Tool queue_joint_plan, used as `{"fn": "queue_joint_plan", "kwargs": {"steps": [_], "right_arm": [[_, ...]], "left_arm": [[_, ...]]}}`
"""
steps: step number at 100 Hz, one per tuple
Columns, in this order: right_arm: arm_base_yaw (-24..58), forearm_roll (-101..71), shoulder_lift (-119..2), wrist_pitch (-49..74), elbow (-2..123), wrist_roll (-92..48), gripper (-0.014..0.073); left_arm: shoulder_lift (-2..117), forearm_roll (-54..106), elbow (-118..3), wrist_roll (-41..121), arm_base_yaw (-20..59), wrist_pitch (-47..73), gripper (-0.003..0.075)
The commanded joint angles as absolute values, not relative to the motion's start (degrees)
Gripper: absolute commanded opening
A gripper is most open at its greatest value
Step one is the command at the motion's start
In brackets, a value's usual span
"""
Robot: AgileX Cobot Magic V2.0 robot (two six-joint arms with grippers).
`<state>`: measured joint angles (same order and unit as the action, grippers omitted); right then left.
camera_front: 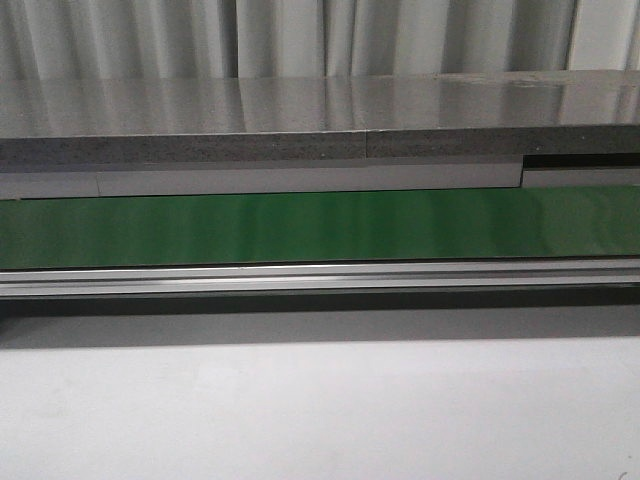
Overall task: Move button from left to right
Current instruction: 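Lower the open left gripper over the yellow-capped push-button in the tray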
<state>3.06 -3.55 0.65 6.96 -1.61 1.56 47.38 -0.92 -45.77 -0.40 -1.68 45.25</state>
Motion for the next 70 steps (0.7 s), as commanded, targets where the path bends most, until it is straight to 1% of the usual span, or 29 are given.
{"fn": "queue_joint_plan", "kwargs": {"steps": [1, 19, 33, 57, 70], "right_arm": [[3.2, -3.1, 1.8, 2.3, -0.7, 1.6, -0.0068], [3.2, -3.1, 1.8, 2.3, -0.7, 1.6, -0.0068], [3.2, -3.1, 1.8, 2.3, -0.7, 1.6, -0.0068], [3.2, -3.1, 1.8, 2.3, -0.7, 1.6, -0.0068], [3.2, -3.1, 1.8, 2.3, -0.7, 1.6, -0.0068]], "left_arm": [[51.0, -1.2, -50.0, -0.7, -5.1, 41.9, 0.0653], [59.6, -0.8, -54.9, -0.6, -11.6, 40.0, 0.0628], [66.6, -0.8, -59.0, -0.6, -15.1, 38.7, 0.0628], [80.2, -0.9, -65.8, 1.0, -19.5, 36.7, 0.0628], [86.3, -0.9, -68.3, 1.0, -20.3, 37.8, 0.0628]]}}
